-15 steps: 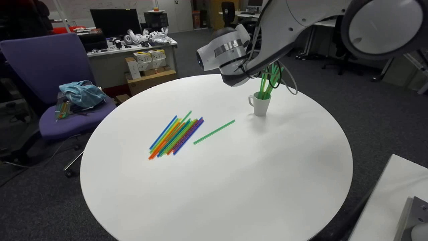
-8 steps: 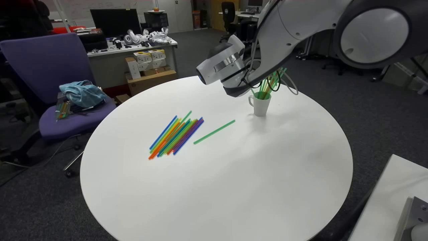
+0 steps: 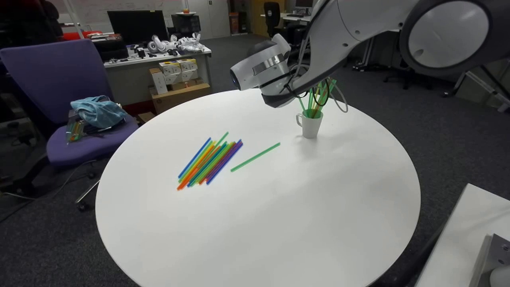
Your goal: Put one green straw in the white mug.
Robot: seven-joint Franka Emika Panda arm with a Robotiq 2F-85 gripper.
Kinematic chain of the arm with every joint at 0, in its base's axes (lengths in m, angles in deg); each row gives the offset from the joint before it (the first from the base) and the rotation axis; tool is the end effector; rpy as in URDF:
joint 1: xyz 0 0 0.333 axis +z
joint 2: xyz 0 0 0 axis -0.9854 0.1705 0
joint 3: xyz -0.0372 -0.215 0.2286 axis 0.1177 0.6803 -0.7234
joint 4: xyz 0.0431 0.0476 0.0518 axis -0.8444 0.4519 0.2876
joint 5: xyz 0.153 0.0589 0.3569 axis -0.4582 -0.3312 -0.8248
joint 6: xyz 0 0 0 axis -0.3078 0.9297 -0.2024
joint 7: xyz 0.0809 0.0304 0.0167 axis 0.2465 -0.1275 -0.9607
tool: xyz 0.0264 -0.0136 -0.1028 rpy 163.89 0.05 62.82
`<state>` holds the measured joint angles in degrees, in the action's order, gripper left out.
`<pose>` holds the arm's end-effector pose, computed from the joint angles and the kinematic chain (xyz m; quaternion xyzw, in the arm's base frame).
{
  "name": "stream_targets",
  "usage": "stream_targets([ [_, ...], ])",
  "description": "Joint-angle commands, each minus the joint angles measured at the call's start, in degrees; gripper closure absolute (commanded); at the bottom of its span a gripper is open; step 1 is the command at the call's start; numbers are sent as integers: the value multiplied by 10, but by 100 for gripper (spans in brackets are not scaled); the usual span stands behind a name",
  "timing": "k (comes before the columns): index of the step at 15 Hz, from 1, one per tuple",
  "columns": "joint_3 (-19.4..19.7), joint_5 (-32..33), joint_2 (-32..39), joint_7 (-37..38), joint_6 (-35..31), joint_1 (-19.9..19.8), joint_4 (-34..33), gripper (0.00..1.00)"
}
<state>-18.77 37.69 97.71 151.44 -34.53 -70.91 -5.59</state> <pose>0.7423 -0.0497 0.3100 0.4776 -0.4326 0.4641 0.6078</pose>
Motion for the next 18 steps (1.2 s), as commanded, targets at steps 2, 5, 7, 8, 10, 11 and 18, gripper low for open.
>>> stream_targets([
  [2, -21, -12, 3, -16, -26, -18, -35, 100],
  [5, -38, -40, 2, -11, -54, -26, -43, 100],
  [7, -44, -63, 3, -10, -73, -29, -48, 100],
  [8, -46, -75, 3, -9, -84, -31, -48, 100],
  [10, -44, -95, 3, -8, -101, -30, -46, 100],
  [11, -42, -102, 3, -9, -107, -29, -44, 100],
  [18, -39, -136, 1, -10, -131, -27, -41, 42],
])
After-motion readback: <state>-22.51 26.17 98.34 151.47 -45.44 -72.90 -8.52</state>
